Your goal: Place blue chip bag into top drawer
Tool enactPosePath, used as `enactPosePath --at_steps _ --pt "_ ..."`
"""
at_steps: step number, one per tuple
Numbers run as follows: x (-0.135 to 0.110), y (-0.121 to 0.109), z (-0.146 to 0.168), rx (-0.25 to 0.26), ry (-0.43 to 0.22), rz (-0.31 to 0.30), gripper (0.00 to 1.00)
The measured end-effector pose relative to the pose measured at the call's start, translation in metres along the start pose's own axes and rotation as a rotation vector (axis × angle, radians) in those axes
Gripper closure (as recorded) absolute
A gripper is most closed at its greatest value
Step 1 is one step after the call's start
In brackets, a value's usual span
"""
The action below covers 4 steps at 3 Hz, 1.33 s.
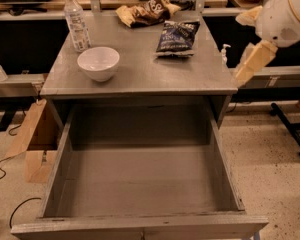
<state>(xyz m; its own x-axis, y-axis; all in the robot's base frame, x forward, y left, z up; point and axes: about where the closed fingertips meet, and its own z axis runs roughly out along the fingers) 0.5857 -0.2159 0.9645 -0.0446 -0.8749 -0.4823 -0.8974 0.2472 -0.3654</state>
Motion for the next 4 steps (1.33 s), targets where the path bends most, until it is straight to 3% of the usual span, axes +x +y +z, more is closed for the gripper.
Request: enactPosePath --at_steps 1,2,3,4 --pt "-0.009 -0.065 0.025 0.079 -0.119 0.038 0.00" --pt "-0.015 -0.115 0.057 0.139 -0.210 0.157 0.00" --pt "-0.016 -0.114 0.057 0.138 -0.210 0.156 0.00" --pt "-0.022 -0.128 0.077 0.140 -0.254 0.159 0.00"
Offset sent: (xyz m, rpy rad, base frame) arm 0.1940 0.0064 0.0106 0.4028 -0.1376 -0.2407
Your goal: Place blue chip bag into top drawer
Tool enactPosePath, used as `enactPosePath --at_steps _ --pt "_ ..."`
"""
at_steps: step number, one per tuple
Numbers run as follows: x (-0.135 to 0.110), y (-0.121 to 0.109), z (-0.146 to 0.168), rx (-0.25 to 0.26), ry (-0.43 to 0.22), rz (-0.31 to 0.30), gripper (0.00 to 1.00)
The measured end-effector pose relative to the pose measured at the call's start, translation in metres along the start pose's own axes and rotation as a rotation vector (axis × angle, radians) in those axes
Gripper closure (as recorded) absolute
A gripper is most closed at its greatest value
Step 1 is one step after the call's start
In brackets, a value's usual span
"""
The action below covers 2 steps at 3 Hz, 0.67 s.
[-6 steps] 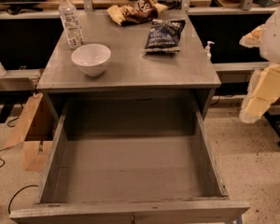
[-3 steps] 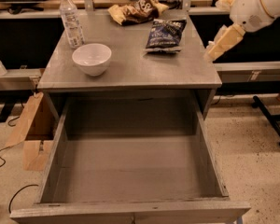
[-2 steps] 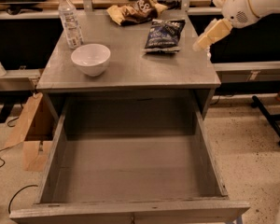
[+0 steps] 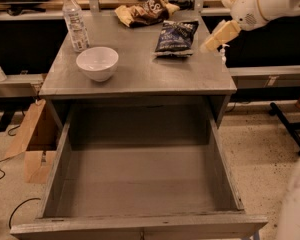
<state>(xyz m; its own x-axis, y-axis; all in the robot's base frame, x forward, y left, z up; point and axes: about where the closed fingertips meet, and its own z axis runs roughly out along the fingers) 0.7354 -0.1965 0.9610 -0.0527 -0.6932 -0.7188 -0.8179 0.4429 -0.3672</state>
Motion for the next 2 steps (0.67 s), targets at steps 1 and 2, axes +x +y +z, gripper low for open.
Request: enactPosePath --at_steps 1,2 --pt "-0.013 -0.020 0.069 -0.022 -0.115 0.022 0.00" --pt "-0.021 -0.031 0.114 -0.026 -0.177 0.047 0.00"
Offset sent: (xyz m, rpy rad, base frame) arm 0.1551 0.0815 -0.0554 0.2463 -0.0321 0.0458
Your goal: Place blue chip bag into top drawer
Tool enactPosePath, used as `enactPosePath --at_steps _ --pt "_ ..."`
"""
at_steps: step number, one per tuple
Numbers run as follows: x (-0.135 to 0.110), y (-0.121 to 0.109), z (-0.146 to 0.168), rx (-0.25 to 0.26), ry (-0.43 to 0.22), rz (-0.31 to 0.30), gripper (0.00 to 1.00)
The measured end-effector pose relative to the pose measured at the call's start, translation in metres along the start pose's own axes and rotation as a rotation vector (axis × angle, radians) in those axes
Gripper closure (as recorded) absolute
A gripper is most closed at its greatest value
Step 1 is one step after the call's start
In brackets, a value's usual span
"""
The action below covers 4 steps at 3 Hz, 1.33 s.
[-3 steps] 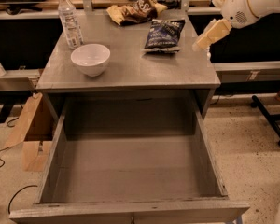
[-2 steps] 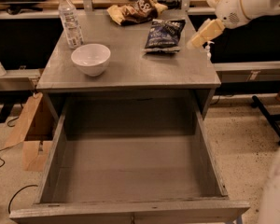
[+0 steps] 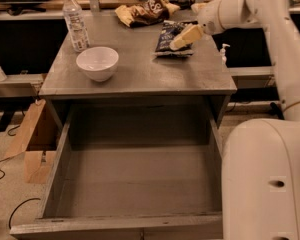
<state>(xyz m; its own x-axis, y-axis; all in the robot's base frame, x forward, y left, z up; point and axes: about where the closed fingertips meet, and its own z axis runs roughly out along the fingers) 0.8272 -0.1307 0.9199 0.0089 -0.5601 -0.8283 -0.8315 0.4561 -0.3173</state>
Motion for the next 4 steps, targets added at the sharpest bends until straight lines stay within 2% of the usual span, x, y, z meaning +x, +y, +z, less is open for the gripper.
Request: enactPosePath --at_steps 1,2,3,4 --pt "0.009 -0.008 0.029 0.020 0.041 0.010 0.00" --pt "0.021 -0.013 0.040 0.050 0.148 0.016 0.00" --pt "0.047 0.007 0.059 0.019 0.259 0.057 0.26" --pt "0.045 0.007 0.061 0.018 0.251 0.054 0.49"
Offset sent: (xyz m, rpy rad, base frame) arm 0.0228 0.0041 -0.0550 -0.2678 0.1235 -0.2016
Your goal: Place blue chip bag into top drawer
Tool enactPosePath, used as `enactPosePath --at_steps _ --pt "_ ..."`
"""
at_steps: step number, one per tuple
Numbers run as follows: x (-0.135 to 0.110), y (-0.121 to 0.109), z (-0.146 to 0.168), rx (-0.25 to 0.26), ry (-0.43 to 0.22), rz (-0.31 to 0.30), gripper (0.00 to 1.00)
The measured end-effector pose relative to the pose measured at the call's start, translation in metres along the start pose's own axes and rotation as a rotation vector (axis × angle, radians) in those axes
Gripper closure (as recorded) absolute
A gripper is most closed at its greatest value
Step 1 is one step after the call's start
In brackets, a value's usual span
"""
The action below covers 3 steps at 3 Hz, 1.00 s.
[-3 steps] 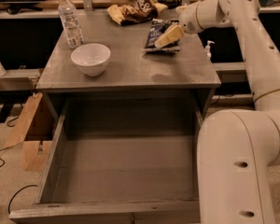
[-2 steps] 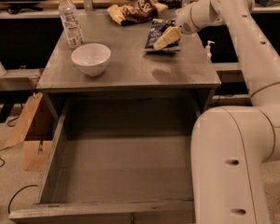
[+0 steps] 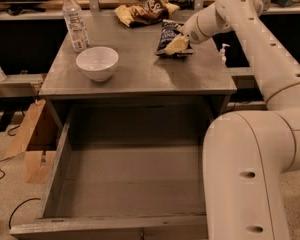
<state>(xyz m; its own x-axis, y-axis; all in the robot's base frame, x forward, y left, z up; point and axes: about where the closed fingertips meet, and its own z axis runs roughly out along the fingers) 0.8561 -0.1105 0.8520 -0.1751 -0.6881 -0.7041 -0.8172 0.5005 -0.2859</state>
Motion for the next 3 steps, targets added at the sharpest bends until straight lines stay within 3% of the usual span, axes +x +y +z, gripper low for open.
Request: enactPosePath --at_steps 2,3 --pt "0.0012 0.0037 0.0078 -0.011 0.003 0.001 0.95" --pt "0.0012 0.0037 0.0078 -0.011 0.003 0.001 1.00"
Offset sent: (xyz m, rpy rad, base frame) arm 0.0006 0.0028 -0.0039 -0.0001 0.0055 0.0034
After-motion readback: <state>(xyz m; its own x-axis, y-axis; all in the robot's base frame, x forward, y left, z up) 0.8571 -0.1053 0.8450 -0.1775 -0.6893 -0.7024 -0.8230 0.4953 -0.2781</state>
